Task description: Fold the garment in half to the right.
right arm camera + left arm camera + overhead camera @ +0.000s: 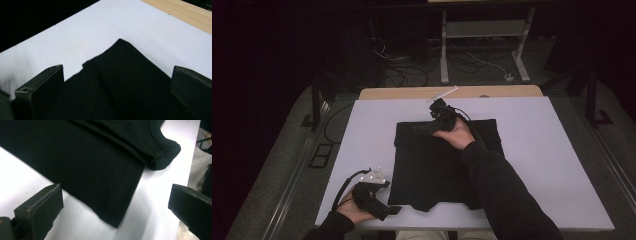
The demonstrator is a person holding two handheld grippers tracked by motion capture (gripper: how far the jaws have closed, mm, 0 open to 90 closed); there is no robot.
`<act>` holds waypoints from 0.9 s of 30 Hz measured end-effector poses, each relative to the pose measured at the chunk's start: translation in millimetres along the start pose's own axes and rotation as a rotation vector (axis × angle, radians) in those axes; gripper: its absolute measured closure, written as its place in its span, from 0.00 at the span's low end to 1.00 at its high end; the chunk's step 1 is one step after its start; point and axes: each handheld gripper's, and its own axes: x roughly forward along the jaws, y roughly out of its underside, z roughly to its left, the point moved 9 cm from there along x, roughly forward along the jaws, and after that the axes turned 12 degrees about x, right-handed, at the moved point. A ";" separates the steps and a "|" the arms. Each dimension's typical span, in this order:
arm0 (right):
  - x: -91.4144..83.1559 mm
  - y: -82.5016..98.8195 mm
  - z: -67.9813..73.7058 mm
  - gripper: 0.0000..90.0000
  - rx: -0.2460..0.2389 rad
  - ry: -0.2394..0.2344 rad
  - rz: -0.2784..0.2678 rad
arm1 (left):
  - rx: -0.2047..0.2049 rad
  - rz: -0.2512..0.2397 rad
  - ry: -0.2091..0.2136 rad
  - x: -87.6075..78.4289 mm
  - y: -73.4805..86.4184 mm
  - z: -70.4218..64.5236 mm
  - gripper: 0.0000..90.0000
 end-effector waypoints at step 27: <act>72.1 -31.5 -3.2 0.00 -0.014 0.055 0.030 | 0.107 0.043 -0.091 10.4 -1.7 2.4 0.07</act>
